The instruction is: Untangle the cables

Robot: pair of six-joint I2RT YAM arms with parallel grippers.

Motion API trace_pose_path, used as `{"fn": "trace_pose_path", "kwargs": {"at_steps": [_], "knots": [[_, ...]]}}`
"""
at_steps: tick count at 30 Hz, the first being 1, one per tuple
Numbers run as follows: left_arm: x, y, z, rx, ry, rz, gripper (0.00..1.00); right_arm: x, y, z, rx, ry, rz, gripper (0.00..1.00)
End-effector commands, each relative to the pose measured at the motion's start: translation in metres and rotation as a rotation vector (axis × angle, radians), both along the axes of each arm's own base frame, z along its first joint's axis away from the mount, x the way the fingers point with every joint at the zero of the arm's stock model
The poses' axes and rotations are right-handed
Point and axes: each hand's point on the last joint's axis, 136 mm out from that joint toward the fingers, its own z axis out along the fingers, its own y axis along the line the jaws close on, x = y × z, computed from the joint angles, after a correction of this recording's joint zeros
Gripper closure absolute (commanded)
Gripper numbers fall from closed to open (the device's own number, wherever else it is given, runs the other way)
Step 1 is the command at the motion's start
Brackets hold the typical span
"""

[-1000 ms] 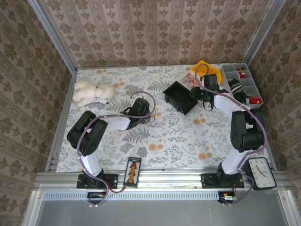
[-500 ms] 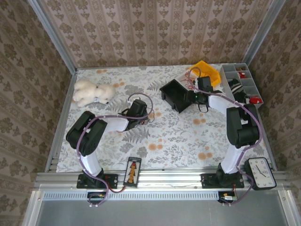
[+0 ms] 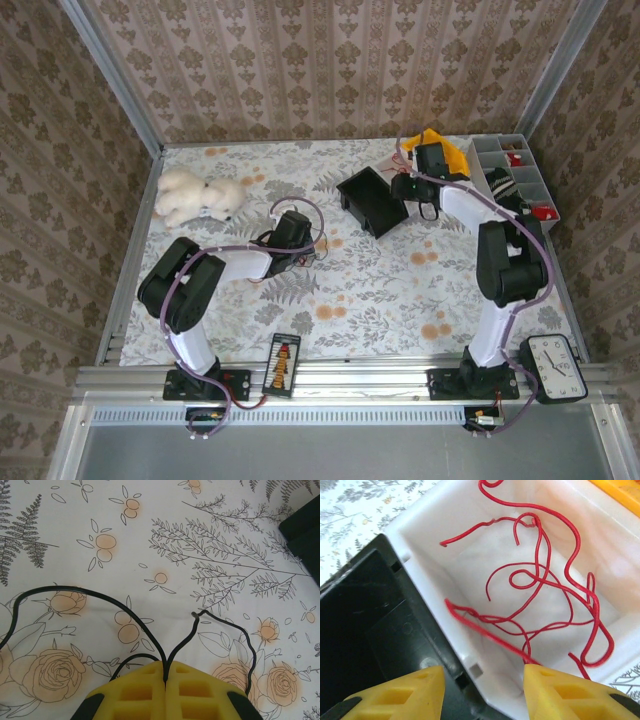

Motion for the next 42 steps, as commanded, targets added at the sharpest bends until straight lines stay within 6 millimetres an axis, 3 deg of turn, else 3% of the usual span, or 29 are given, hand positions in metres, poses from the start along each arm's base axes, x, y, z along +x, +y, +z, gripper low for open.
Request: {"fn": "trace_pose_path", "kwargs": {"at_steps": [1, 8, 20, 25, 30, 32, 35, 38, 42], "knots": [[-0.001, 0.003, 0.006, -0.015, -0.004, 0.013, 1.0, -0.013, 0.001, -0.038, -0.026, 0.144, 0.028, 0.54], [0.0, 0.003, 0.006, -0.012, -0.004, 0.007, 1.0, -0.025, 0.041, -0.048, 0.06, 0.164, 0.123, 0.56], [-0.005, 0.021, 0.006, 0.007, -0.001, 0.04, 1.0, -0.054, 0.132, -0.03, 0.246, 0.154, 0.246, 0.56], [-0.006, 0.02, 0.013, -0.048, -0.006, 0.003, 1.0, -0.065, 0.131, -0.003, 0.192, 0.073, 0.233, 0.53], [-0.012, 0.015, 0.025, -0.159, -0.006, -0.114, 1.0, -0.101, 0.143, 0.014, 0.151, 0.015, 0.339, 0.47], [-0.015, 0.02, 0.03, -0.176, -0.012, -0.12, 0.91, -0.119, 0.155, 0.015, 0.136, 0.005, 0.409, 0.47], [-0.017, 0.03, 0.036, -0.207, -0.022, -0.102, 0.59, -0.146, 0.181, 0.012, 0.121, 0.013, 0.537, 0.47], [-0.017, 0.043, 0.04, -0.217, -0.032, -0.04, 0.4, -0.17, 0.211, 0.006, 0.119, 0.049, 0.664, 0.47], [-0.02, 0.07, 0.041, -0.173, -0.038, 0.093, 0.35, -0.189, 0.244, 0.0, 0.071, 0.082, 0.787, 0.48]]}}
